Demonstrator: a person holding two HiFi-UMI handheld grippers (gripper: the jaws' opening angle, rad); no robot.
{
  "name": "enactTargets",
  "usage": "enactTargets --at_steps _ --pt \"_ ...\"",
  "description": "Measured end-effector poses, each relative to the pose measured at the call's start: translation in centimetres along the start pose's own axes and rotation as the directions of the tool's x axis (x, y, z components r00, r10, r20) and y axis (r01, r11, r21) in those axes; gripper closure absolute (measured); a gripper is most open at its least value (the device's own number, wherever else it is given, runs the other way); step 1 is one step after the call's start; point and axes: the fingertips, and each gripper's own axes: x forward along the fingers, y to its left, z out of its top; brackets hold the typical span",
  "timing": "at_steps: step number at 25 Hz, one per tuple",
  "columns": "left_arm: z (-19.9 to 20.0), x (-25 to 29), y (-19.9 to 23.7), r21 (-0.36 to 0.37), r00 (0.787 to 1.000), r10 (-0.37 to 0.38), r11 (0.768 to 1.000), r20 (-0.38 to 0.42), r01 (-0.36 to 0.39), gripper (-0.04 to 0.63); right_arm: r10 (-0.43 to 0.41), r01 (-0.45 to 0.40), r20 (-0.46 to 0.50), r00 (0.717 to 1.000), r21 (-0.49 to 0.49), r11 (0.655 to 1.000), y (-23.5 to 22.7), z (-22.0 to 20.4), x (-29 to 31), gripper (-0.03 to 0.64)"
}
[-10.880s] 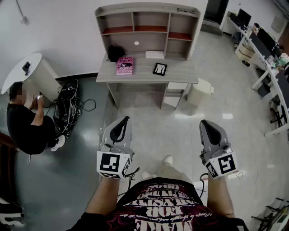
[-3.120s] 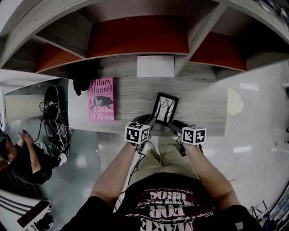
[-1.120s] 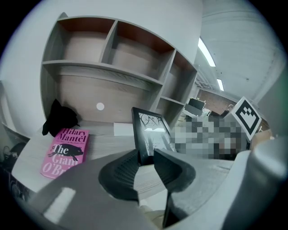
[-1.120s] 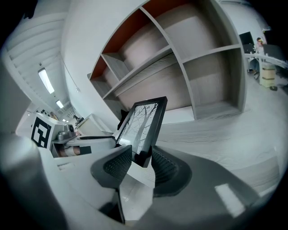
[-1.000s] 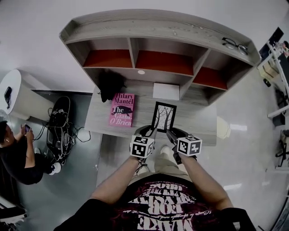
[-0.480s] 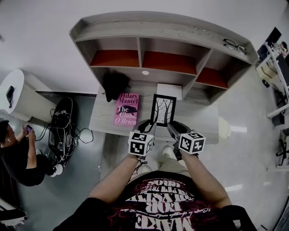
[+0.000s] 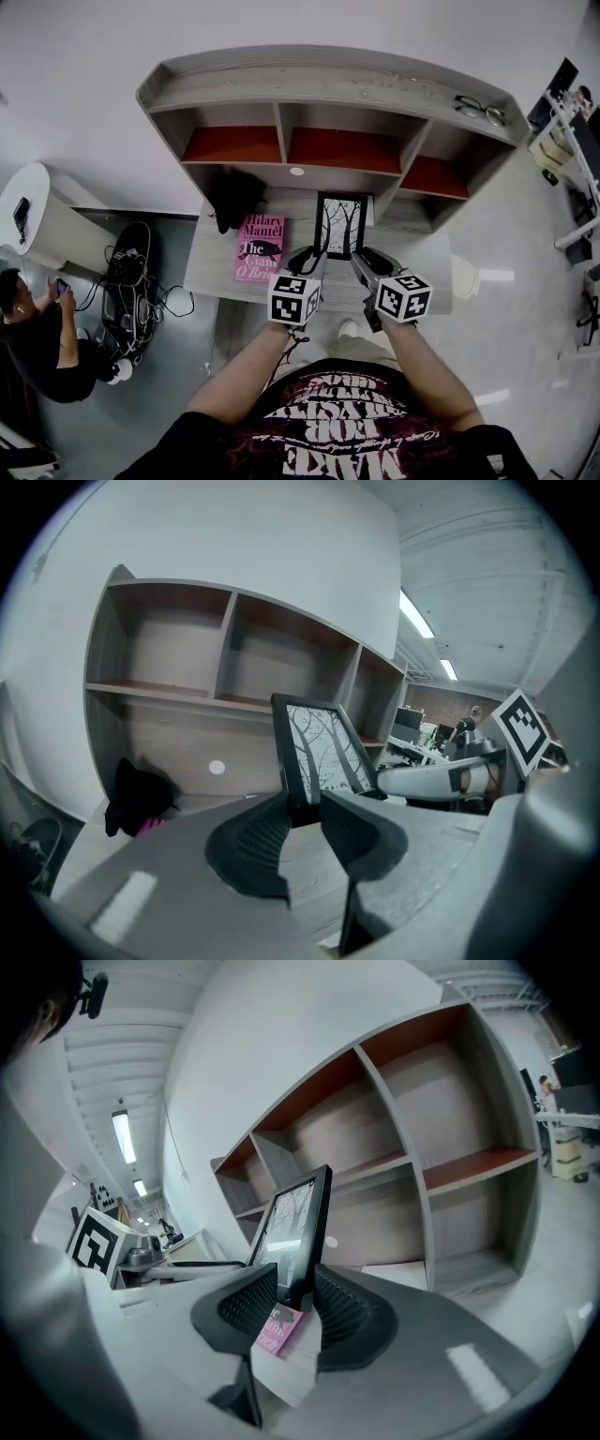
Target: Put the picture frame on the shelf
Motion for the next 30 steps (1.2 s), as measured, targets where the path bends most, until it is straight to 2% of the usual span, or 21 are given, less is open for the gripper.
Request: enactTargets --at_steps 5,19,30 --pt "2.6 2.5 -0.1 0.010 1.000 0.015 1.000 0.015 -0.015 0.485 0.013 -0.013 0.004 1.000 -0.010 1.000 -2.2 2.5 0.9 0.471" --pt "8.2 8.4 1.1 -0.036 0.995 0.089 0.996 0.050 -0.087 0.485 0.096 -0.096 -0.009 0.995 -0.033 0.995 -7.2 8.7 4.8 0.471" --pt "11.7 11.0 2.2 -0.071 0.990 0.124 0.990 0.064 -0.120 0.486 0.143 -0.144 -0.017 0.990 -0.067 0.987 -8.9 12.7 6.6 0.474"
